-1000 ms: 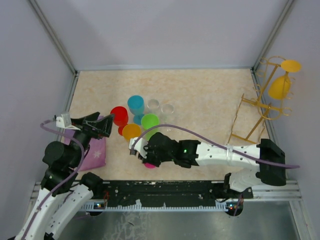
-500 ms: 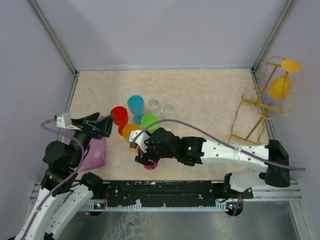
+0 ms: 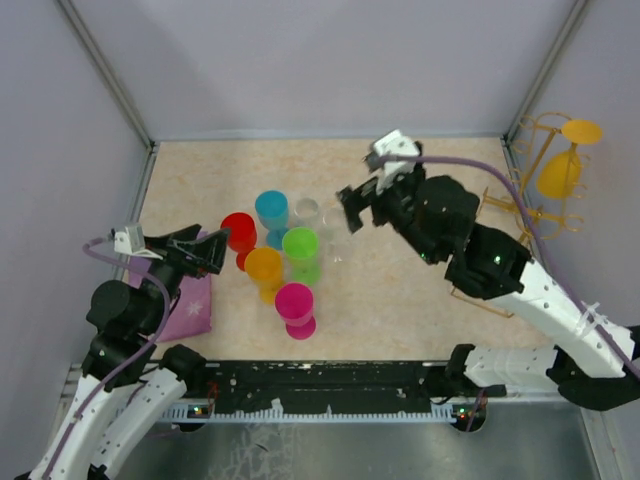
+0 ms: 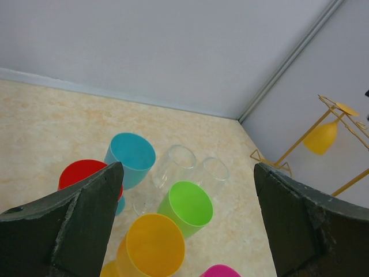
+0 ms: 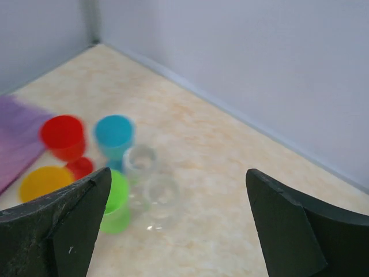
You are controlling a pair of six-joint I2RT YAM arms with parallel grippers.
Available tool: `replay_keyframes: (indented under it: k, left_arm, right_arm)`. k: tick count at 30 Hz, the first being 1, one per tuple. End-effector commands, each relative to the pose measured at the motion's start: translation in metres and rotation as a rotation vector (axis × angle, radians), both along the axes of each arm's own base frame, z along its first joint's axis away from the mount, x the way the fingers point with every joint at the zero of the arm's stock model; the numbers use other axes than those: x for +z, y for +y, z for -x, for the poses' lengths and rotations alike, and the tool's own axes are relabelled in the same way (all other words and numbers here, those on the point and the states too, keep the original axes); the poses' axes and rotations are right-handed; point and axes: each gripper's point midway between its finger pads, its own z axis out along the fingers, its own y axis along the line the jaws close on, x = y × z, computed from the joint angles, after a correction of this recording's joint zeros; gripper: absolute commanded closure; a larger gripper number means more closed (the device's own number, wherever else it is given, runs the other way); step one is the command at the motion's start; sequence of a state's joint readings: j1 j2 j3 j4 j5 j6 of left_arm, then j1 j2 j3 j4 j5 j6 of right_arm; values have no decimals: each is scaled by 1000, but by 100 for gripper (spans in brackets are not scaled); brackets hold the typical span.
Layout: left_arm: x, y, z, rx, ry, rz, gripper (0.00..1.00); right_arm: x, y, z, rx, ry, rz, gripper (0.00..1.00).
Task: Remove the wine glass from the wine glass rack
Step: Place the wine glass at the center of the board.
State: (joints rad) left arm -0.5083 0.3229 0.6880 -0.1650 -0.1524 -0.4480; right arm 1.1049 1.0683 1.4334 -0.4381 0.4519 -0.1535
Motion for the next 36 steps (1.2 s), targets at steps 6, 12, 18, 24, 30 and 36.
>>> replay_keyframes:
  k: [6,12,18,24,30,36]
  left_arm:
    - [13,-9,4,-56,-19,6,0]
    - [11,-15,3,-78,-10,-9,0]
    - [9,-19,4,-103,-5,-17,0]
    - [7,-19,5,-105,4,-19,0]
    - [7,-20,4,-109,5,-28,0]
    - [8,-22,1,-112,13,-32,0]
  right_arm:
    - [13,-160,-87,-586,165,-145,1]
    - [17,-245,-110,-827,212,-247,1]
    - [-3,-303,-129,-992,296,-273,1]
    - [-16,-330,-143,-1074,322,-274,1]
    - [-31,-347,-153,-1162,311,-258,1]
    - [-45,-354,-163,-1190,327,-262,1]
